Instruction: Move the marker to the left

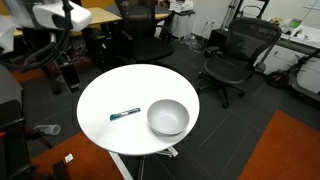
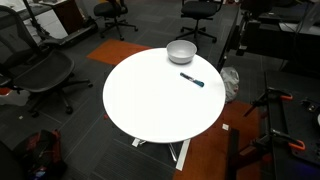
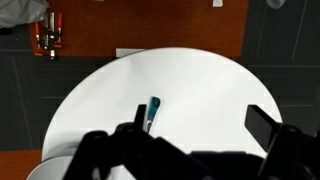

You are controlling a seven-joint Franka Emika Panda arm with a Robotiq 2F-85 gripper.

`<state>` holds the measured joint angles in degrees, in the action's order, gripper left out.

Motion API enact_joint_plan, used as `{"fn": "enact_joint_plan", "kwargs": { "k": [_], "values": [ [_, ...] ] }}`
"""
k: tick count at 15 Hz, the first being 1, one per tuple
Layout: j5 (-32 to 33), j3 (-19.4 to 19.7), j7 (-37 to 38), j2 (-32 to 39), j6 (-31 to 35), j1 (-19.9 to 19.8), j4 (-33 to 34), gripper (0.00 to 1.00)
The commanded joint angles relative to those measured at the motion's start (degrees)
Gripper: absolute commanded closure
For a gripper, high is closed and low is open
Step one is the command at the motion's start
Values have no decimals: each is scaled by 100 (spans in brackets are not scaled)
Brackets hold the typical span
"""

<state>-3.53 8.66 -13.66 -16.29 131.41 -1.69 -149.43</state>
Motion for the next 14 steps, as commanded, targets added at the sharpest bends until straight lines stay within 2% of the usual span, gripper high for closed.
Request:
{"fn": "enact_joint_plan", "kwargs": {
  "k": [1,3,4,7,14],
  "values": [
    [-234,-188,393,-131,716,22,-509,0],
    [-323,-257,565,-93,994,49,-654,0],
    [-420,-87,281,646,1134,14,-108,0],
    [-454,-105,451,1073,1530,-46,143,0],
    [-488,-206,626,2063,1551,-158,957,0]
  ]
}}
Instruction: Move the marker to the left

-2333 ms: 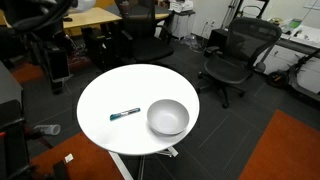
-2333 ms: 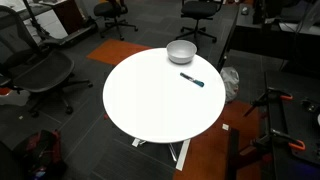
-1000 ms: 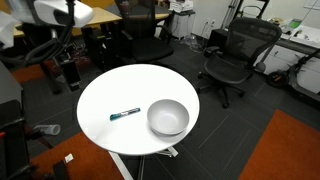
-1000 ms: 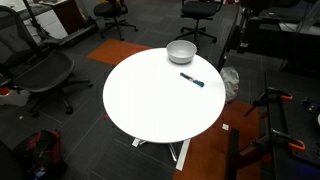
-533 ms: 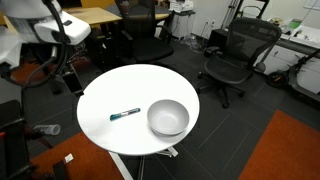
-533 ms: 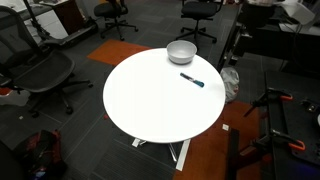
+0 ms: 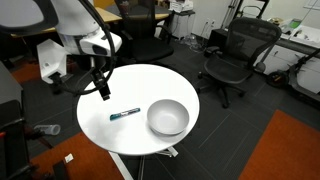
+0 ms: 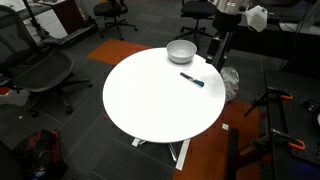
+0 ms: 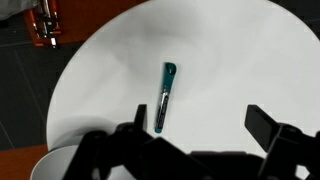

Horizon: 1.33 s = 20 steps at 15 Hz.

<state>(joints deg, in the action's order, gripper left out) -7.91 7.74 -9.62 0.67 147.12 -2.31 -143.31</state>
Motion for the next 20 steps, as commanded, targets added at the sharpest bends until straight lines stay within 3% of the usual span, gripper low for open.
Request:
{"fn": "enact_joint_plan", "kwargs": {
  "k": [1,9,20],
  "values": [
    [-39,-121,267,458,-46,-109,416,0],
    [52,-182,766,1004,10,-116,662,0],
    [208,-131,1548,1925,614,-46,1053,0]
  ]
}}
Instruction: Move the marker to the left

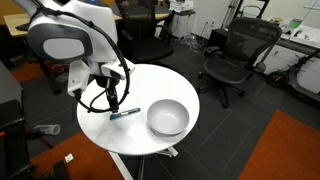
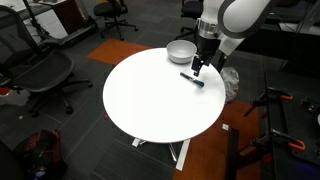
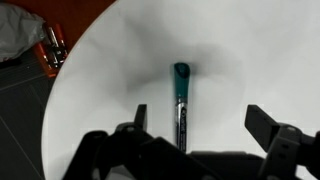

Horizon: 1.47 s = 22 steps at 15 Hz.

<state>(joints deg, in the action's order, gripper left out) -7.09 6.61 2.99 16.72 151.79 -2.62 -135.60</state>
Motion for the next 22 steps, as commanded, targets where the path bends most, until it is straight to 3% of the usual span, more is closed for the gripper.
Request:
{"fn": "enact_joint_plan", "kwargs": {
  "k": [1,11,19,20,21,22],
  "values": [
    [128,-10,323,428,147,-12,379,0],
    [253,65,361,1320,-34,-51,1335,0],
    [184,19,290,1782,-192,-169,1722,0],
    [177,7,272,1812,-207,-186,1747,25],
    [183,8,273,1842,-217,-184,1769,26],
    [186,10,277,1862,-222,-184,1789,34]
  ]
}}
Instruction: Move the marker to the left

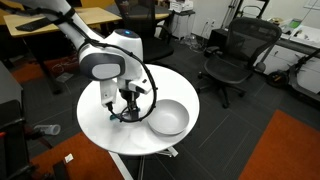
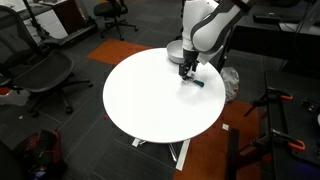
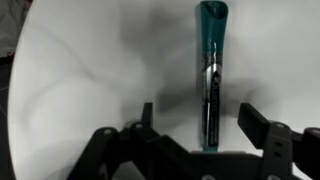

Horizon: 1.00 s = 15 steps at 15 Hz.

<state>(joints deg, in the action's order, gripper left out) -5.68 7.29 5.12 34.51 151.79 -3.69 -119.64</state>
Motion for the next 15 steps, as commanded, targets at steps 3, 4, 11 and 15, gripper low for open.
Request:
{"fn": "enact_joint_plan", "kwargs": {
  "k": [3,4,11,15],
  "values": [
    [42,-60,62,132,-250,-93,254,58],
    [44,-65,65,127,-259,-89,269,66],
    [17,-117,33,121,-282,-109,315,95],
    [-26,-215,3,12,-219,-104,262,95]
  ]
}}
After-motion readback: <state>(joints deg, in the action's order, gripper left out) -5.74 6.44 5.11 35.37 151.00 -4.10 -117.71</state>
